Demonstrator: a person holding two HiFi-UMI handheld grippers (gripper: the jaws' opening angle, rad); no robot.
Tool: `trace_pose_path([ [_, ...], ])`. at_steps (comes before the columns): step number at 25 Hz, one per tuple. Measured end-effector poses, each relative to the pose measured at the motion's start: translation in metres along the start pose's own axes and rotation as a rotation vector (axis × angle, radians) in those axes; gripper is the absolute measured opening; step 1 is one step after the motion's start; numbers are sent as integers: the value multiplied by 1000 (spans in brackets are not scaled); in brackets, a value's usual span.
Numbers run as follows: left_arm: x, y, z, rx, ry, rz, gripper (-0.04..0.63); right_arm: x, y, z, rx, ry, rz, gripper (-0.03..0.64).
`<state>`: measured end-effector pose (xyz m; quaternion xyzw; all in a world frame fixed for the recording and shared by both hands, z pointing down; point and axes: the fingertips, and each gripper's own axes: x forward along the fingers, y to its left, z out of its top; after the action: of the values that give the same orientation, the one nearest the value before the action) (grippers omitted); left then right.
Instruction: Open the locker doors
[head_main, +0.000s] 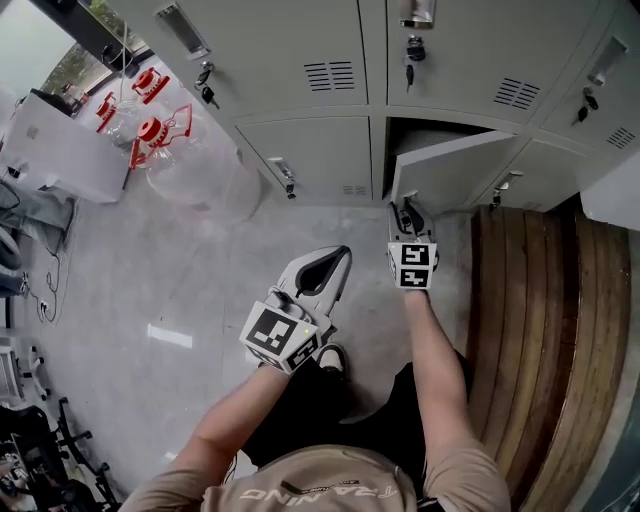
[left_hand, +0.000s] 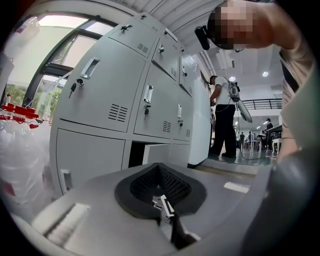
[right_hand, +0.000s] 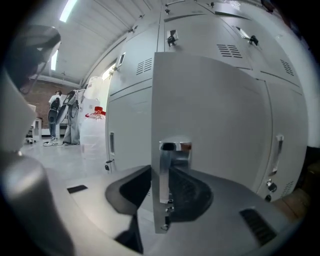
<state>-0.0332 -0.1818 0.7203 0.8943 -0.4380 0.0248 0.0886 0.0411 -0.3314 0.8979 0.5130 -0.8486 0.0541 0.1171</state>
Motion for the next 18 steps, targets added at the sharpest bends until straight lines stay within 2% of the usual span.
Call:
trace_pose_path([
  [7, 12, -21, -1, 18, 6, -36, 6, -52, -5, -14, -27, 3, 122, 109],
  [14, 11, -26, -2, 21, 9, -36, 6, -93, -15, -28, -98, -12, 370, 109],
  [18, 9, -25, -1, 24, 8, -25, 6, -95, -15, -29, -104, 2, 430, 107],
])
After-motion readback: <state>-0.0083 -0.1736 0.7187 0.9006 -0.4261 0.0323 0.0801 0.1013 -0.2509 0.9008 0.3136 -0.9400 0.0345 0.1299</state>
